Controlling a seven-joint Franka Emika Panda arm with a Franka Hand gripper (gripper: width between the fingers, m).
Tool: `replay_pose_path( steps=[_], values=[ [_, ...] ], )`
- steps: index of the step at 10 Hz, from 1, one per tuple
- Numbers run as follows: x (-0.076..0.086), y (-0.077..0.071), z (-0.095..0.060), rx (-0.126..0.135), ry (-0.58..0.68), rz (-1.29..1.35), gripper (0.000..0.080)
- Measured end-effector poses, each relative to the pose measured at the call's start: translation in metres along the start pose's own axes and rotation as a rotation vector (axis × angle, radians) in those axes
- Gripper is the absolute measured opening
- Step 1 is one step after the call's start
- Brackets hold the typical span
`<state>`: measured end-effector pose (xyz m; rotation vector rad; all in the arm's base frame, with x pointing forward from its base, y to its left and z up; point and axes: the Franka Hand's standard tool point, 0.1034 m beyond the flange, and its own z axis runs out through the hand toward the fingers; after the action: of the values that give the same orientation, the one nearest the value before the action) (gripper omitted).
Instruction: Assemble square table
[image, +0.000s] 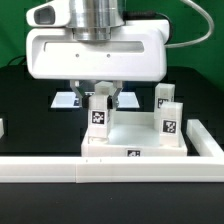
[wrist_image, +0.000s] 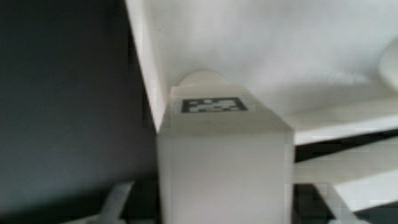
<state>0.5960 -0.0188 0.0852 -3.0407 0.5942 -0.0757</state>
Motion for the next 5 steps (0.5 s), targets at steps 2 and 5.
replay_pose_path(
  steps=[2,5],
  values=[
    [-0.0004,-0.0086,0.0006,0.016,0.025,0.209,0.0290],
    [-0.0004,-0.0134,0.0017,0.048,0.030,0.450,0.0290]
  ],
)
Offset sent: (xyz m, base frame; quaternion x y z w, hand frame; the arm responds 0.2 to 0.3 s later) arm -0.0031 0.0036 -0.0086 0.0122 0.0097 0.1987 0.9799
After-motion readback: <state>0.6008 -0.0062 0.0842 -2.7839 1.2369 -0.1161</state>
